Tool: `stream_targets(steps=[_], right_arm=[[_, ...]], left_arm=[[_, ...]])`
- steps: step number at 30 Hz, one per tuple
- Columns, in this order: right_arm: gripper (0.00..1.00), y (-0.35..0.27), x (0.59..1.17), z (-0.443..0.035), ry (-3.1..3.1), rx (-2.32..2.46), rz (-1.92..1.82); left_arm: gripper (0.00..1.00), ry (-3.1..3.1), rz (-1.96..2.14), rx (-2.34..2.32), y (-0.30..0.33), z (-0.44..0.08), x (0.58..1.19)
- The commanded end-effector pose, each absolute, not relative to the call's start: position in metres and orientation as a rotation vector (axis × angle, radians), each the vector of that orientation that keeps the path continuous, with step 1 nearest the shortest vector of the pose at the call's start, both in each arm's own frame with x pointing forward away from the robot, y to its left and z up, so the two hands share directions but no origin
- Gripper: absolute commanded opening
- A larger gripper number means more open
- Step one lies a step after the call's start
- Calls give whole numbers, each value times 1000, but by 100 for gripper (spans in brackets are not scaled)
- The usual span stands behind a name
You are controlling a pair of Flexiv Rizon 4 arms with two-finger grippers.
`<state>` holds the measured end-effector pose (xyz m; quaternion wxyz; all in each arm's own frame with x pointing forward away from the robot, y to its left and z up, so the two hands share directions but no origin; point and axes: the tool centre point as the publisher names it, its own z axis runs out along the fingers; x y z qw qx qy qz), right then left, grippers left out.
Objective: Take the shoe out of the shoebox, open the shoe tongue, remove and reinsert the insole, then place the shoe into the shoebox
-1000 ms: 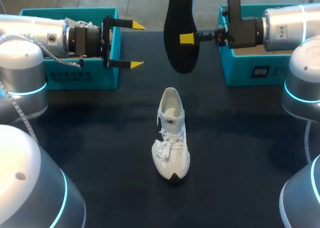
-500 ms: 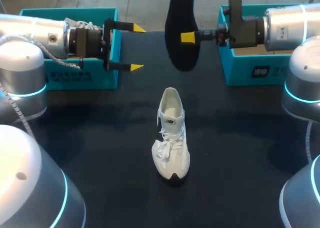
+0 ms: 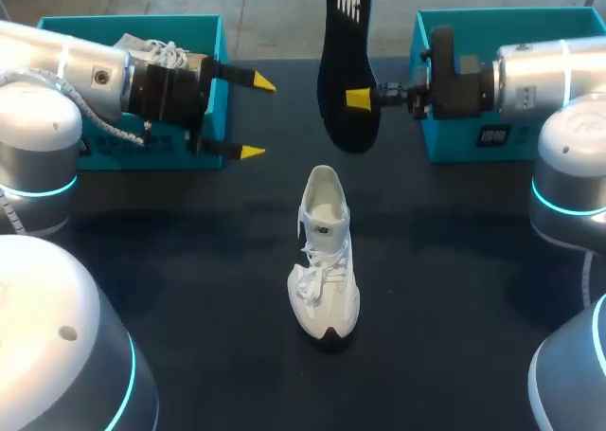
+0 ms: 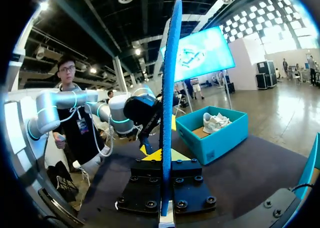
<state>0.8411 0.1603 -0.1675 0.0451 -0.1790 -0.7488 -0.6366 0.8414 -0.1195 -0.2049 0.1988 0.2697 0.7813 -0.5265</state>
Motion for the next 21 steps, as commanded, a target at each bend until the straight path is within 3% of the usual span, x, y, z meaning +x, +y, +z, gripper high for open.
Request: stream_targets(steps=[1, 21], right_arm=[[0, 166, 843, -185, -2278, -540, -1944], [0, 166, 844, -197, -2274, -544, -1977]], left_arm=[[100, 2242, -1453, 747, -118, -212, 839], [100, 2371, -1420, 546, -116, -259, 825]])
